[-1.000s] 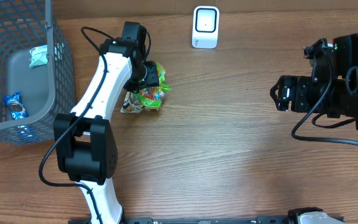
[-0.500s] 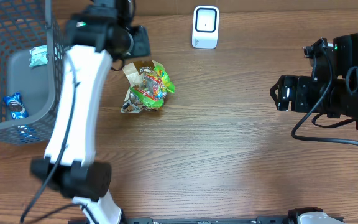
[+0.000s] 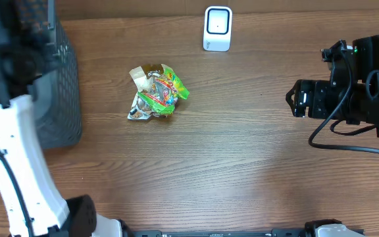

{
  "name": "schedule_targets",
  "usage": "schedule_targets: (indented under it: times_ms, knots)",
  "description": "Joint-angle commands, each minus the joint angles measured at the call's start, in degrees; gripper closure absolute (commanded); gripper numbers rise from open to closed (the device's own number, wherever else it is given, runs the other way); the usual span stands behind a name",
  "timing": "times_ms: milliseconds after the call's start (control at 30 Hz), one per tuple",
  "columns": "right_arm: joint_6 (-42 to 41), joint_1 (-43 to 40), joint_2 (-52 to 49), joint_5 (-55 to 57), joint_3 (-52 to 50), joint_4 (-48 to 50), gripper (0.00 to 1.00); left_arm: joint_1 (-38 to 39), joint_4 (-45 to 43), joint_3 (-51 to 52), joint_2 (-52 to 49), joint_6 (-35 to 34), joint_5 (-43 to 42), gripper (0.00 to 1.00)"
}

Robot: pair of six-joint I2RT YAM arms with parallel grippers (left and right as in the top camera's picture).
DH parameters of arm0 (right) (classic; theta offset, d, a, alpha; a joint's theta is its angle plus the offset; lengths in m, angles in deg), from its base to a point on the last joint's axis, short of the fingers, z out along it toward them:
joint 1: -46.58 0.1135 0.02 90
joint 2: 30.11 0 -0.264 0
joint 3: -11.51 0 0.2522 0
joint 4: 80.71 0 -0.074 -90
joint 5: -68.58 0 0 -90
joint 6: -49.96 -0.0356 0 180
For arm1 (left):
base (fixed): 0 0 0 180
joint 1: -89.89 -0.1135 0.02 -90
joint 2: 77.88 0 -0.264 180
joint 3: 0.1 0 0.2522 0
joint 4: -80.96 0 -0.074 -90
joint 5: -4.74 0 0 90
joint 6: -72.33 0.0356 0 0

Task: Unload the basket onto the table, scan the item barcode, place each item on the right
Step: 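Release the Haribo bag and move the left gripper back into the basket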

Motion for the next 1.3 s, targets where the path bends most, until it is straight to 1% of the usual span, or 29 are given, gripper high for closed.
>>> schedule_targets:
  times_ms: [0, 133, 200, 367, 467, 533, 567, 800, 900, 1000, 1267]
  knots:
    - [0.0, -0.4, -0.1, -0.5, -0.1, 0.2, 0.10, -7.0, -0.6, 0.0, -2.1, 0.4, 0.6, 0.23]
    - [0.0, -0.4, -0.1, -0.5, -0.1, -0.1, 0.10, -12.8, -1.1, 0.0, -6.4, 0.4, 0.5, 0.18]
    - [0.0, -0.4, -0.1, -0.5, -0.1, -0.2, 0.10, -15.0, -1.1, 0.0, -9.4, 0.4, -0.9, 0.17]
    - [0.0, -0.4, -0.1, -0.5, -0.1, -0.3, 0.10, -20.0, 0.0, 0.0, -17.3, 0.5, -8.2, 0.19]
    - [0.0, -0.4, -0.1, -0.5, -0.1, -0.2, 0.10, -21.9, 0.3, 0.0, -21.8, 0.5, -8.9, 0.20]
    - [0.0, -0.4, -0.1, -0.5, -0.1, -0.2, 0.10, -22.3, 0.3, 0.0, -24.2, 0.5, -8.9, 0.20]
    - [0.0, -0.4, -0.1, -0.5, -0.1, -0.2, 0.07, -22.3, 0.1, 0.0, -25.5, 0.5, -8.8, 0.20]
    - [0.0, -0.4, -0.1, -0.4, -0.1, -1.2, 0.07, -22.3, -1.5, 0.0, -33.9, 0.9, -8.7, 0.23]
    - [0.0, -0.4, -0.1, -0.4, -0.1, -1.6, 0.06, -22.4, -1.6, 0.0, -36.5, 1.0, -6.8, 0.25]
    - [0.1, -0.4, -0.1, -0.3, -0.1, -1.5, 0.06, -22.4, -1.9, 0.1, -38.0, 1.8, -5.3, 0.27]
    - [0.2, -0.4, -1.3, 0.0, -0.1, -1.5, 0.06, -22.4, -5.8, 2.1, -38.3, 5.8, -3.3, 0.28]
